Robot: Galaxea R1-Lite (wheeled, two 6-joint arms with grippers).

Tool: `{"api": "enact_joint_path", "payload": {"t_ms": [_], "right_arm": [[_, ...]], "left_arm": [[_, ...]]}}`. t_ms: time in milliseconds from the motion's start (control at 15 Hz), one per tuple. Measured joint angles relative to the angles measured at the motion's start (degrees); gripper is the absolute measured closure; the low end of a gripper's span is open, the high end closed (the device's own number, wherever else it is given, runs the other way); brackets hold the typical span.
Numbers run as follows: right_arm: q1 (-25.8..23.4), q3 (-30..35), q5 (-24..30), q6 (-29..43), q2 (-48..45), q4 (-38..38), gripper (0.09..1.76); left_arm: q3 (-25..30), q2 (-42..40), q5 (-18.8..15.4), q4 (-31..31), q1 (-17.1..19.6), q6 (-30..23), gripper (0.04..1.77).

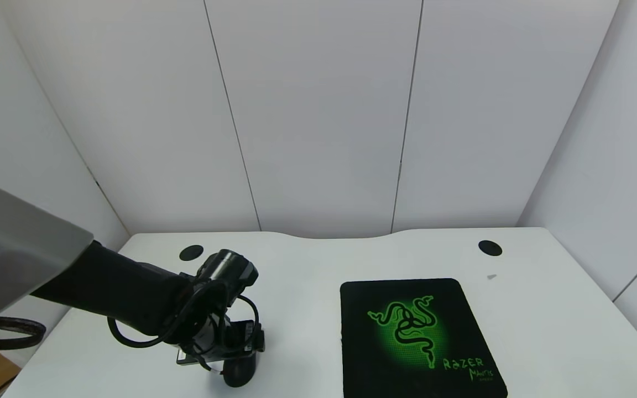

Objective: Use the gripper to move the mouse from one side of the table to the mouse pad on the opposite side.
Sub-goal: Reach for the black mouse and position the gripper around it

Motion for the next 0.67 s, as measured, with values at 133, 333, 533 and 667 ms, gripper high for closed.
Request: {"api": "enact_joint_path", "payload": {"t_ms": [133, 333, 533, 667], "right_arm": [[0.0, 0.0, 0.0, 0.0, 0.0, 0.0, 0.14], [0.0, 0.0, 0.0, 0.0, 0.0, 0.0, 0.14], [0.0, 0.0, 0.0, 0.0, 0.0, 0.0, 0.14], [0.0, 0.0, 0.0, 0.0, 0.0, 0.0, 0.14]], "left_arm": [[0.0, 1.1, 1.0, -1.5, 0.0, -0.3, 0.09], [0.1, 2.1, 1.3, -2.7, 0.0, -0.4, 0.09], [0.1, 2.3, 1.2, -2.8, 0.0, -0.5, 0.5], [0.1, 2.4, 1.1, -2.9, 0.0, -0.5, 0.78]]}}
